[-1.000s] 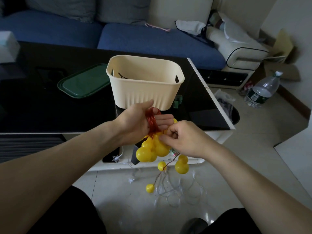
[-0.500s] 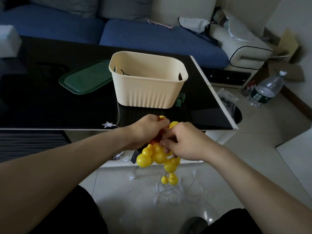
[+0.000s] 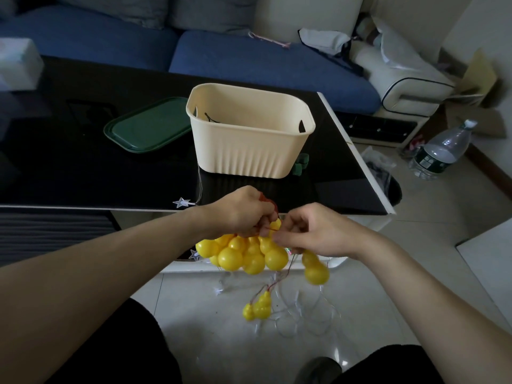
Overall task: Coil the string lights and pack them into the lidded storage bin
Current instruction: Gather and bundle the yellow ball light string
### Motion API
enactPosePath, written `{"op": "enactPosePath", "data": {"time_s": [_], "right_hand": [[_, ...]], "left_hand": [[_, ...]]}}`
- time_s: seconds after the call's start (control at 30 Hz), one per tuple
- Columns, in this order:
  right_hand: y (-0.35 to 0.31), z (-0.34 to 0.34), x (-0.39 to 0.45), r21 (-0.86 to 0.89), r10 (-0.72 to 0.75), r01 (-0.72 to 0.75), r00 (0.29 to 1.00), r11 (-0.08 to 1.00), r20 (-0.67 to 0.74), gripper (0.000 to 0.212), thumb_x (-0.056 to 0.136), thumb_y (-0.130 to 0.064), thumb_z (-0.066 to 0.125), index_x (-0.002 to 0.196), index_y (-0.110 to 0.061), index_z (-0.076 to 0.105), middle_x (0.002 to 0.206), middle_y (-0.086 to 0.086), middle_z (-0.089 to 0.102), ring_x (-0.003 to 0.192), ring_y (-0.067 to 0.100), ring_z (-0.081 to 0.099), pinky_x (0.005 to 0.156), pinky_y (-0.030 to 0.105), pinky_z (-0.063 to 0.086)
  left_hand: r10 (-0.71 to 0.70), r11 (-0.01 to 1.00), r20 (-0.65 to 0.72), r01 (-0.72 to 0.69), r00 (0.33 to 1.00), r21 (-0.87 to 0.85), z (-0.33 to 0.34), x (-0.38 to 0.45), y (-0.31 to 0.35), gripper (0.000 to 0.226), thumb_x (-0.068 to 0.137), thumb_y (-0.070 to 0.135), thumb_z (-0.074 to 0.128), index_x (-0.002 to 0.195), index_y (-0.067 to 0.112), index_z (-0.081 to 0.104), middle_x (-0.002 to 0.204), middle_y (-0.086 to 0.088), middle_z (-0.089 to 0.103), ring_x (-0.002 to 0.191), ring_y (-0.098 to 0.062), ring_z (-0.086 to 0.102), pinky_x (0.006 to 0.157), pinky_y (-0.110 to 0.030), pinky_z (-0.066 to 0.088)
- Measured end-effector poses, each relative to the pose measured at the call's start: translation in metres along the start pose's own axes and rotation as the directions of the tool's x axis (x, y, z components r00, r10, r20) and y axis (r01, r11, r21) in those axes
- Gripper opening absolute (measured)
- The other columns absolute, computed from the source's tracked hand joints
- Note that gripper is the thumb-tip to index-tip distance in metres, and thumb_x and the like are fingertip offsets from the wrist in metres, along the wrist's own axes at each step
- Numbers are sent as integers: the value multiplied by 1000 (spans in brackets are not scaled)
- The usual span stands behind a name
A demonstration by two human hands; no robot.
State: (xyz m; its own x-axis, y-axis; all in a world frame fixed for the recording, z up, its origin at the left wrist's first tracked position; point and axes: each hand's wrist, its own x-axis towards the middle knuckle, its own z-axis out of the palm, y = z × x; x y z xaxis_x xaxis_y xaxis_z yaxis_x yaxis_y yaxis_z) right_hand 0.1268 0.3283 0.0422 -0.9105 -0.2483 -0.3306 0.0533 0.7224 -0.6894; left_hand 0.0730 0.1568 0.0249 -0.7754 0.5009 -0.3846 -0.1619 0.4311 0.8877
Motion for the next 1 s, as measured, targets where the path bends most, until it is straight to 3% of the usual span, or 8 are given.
{"op": "enactPosePath", "data": {"time_s": [0.1, 0.2, 0.37, 0.5, 0.63, 0.8, 0.9, 1.0], "right_hand": [[5, -3, -3, -20, 8, -6, 997, 1000, 80, 20, 93, -39, 68, 78, -28, 71, 85, 3, 73, 84, 24, 68, 86, 47, 54], [5, -5, -4, -30, -3, 5, 997, 1000, 74, 27, 99, -32, 61, 80, -16, 71, 80, 1, 73, 75, 11, 63, 79, 37, 52], [6, -5, -4, 158, -92, 100, 994, 982, -58, 23, 99, -25, 61, 84, -10, 70, 72, 8, 72, 66, 20, 69, 67, 27, 55], [9, -3, 0, 105, -143, 153, 985, 983, -95, 23, 96, -26, 66, 84, -8, 72, 72, 9, 71, 60, 17, 64, 63, 30, 52], [9, -3, 1, 50, -113, 121, 985, 991, -130, 29, 93, -36, 69, 75, -14, 69, 62, 7, 66, 57, 12, 59, 60, 30, 47], [11, -8, 0, 105, -19, 26, 998, 994, -68, 35, 89, -48, 67, 74, -17, 66, 66, -3, 61, 62, 5, 57, 65, 26, 44], [18, -16, -2, 213, 38, -37, 999, 976, -2, 59, 86, -64, 61, 76, -7, 67, 71, 4, 59, 70, 13, 59, 73, 29, 45], [26, -22, -4, 279, 102, -101, 995, 955, 11, 60, 96, -60, 50, 70, -9, 69, 64, 5, 61, 63, 12, 60, 68, 26, 44]], "left_hand": [[-21, 1000, 12, 21, 1000, -17, -2, -1, -3, 22, 98, 8, 50, 82, -1, 62, 58, -13, 47, 48, -19, 40, 46, -25, 29], [-42, 999, 45, 41, 998, 7, -2, -2, -2, 33, 103, 22, 46, 83, 1, 61, 56, -9, 45, 47, -17, 39, 47, -25, 30], [-51, 999, 246, 48, 968, 22, 1, -8, 0, 68, 102, 58, 22, 78, 4, 58, 52, -6, 48, 44, -19, 32, 46, -29, 26], [-40, 998, 360, 51, 932, -22, 3, -9, -4, 64, 100, 56, 29, 85, 1, 58, 50, -4, 45, 44, -18, 31, 49, -31, 25], [-63, 997, 412, 73, 909, -8, -3, -10, -2, 60, 103, 52, 29, 73, 6, 54, 45, 0, 26, 41, -14, 20, 41, -24, 17], [-44, 993, 413, 84, 910, -78, -4, -12, 2, 53, 104, 48, 29, 64, 15, 41, 46, 3, 24, 39, -12, 17, 40, -23, 15], [-92, 983, 342, 139, 935, -116, -6, -11, 3, 50, 105, 47, 29, 64, 18, 37, 46, 3, 26, 38, -11, 19, 39, -22, 17], [-128, 974, 244, 168, 961, -152, -10, -9, 2, 50, 106, 42, 31, 61, 20, 35, 44, 3, 26, 37, -11, 18, 38, -20, 14]]}}
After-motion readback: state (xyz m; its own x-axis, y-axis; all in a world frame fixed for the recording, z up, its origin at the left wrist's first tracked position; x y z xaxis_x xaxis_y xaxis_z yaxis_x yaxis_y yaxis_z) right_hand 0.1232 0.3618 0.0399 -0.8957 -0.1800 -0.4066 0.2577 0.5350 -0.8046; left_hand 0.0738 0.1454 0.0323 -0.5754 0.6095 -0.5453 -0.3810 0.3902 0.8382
